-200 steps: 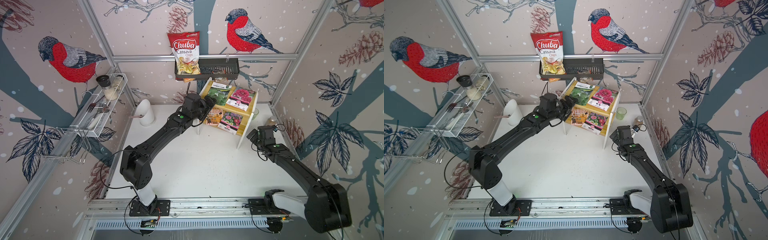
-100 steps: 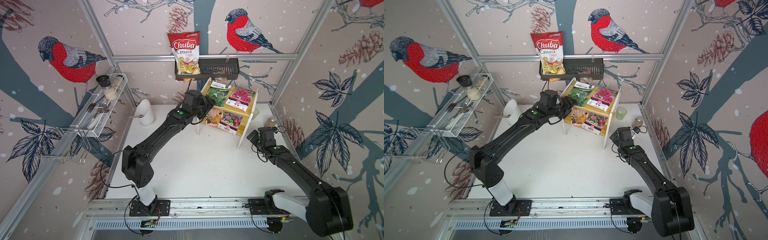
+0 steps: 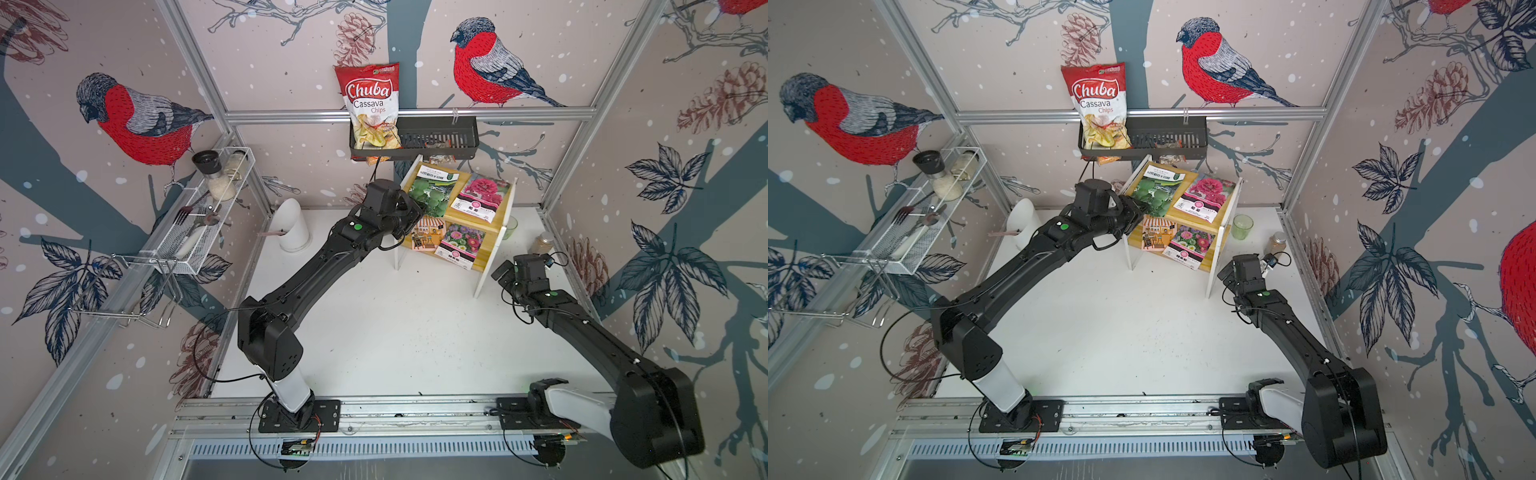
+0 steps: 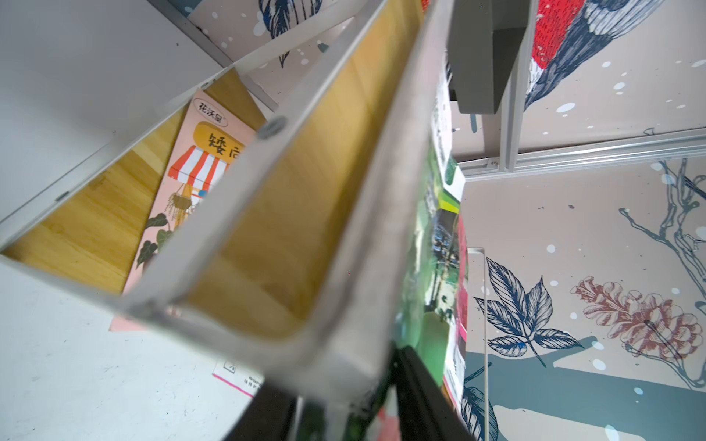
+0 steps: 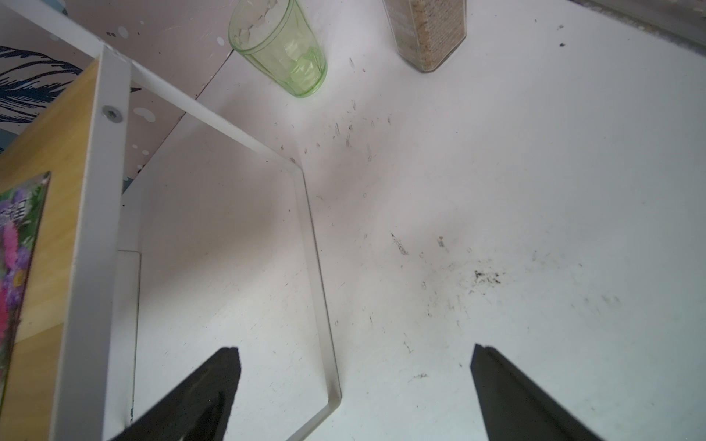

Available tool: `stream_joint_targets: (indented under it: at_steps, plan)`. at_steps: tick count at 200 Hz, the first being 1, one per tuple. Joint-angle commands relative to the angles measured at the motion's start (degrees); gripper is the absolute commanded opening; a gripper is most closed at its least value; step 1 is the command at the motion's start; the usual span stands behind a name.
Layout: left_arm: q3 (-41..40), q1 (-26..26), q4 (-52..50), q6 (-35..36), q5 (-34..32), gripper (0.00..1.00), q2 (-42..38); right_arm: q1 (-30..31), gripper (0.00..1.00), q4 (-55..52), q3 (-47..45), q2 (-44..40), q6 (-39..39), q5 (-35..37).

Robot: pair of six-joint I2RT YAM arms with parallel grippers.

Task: Take the seed bag off the shelf
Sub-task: Pick up the seed packet from the shelf, then adjust the shelf at the center of the board.

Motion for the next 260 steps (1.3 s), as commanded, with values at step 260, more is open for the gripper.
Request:
stream_joint_targets:
  at_steps: [260]
  plan:
    - [-3.88, 9.09, 3.6, 5.67, 13.29, 0.0, -17.91, 5.04, 1.0, -4.66, 1.06, -5.98, 4.47, 5.12]
